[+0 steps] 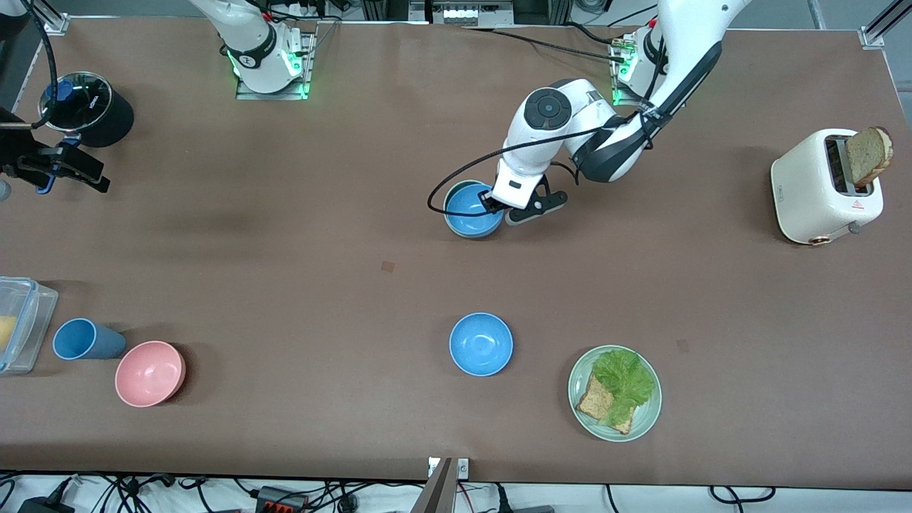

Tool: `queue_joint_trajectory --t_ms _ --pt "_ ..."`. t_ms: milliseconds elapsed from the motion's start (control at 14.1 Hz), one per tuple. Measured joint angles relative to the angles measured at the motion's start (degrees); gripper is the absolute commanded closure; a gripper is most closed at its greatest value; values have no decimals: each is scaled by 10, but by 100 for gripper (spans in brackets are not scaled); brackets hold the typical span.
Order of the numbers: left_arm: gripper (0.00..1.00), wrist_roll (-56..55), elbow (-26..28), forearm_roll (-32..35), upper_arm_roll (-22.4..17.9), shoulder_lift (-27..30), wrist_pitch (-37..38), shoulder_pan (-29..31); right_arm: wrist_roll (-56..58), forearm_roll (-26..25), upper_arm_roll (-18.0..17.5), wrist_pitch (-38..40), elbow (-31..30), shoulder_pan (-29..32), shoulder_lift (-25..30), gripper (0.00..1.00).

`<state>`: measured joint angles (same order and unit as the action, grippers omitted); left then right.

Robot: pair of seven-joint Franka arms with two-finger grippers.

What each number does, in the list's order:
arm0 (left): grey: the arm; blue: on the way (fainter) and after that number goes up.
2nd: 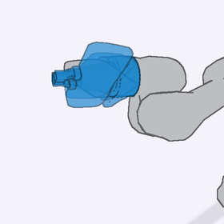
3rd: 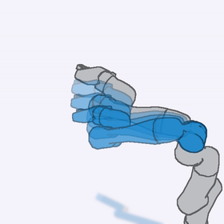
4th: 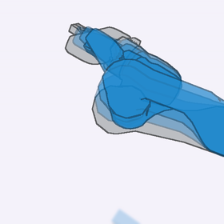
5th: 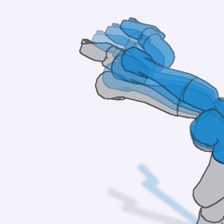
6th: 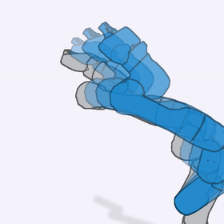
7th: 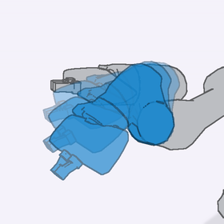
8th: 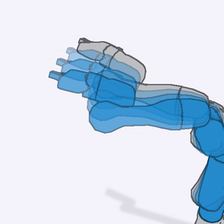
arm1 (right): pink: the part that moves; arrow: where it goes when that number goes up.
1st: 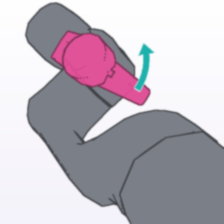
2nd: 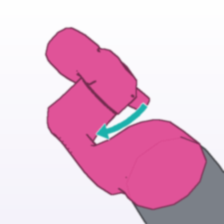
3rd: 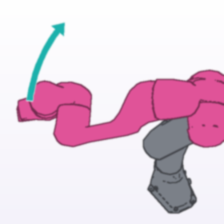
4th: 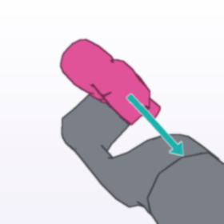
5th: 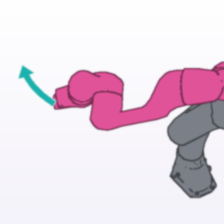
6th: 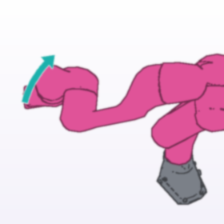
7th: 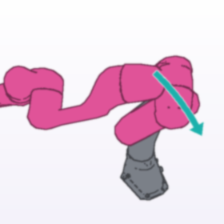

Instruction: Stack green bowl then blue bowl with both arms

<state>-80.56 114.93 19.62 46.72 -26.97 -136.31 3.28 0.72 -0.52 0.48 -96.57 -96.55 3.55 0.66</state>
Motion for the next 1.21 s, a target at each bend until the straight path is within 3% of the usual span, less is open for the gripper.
queue_joint_trajectory --t_ms 213,569,924,1137,1208 --pt "56 13 -23 0 9 2 30 16 0 0 0 0 0 0 0 0" --pt "57 86 -37 0 66 2 52 115 0 0 0 0 0 0 0 0" --pt "57 184 -134 -1 68 -6 171 127 0 0 0 -1 0 0 0 0" --pt "43 328 -177 -52 32 -10 206 141 0 0 0 -1 0 0 0 0" --pt "28 393 -185 -82 3 -7 209 142 0 0 0 -1 0 0 0 0"
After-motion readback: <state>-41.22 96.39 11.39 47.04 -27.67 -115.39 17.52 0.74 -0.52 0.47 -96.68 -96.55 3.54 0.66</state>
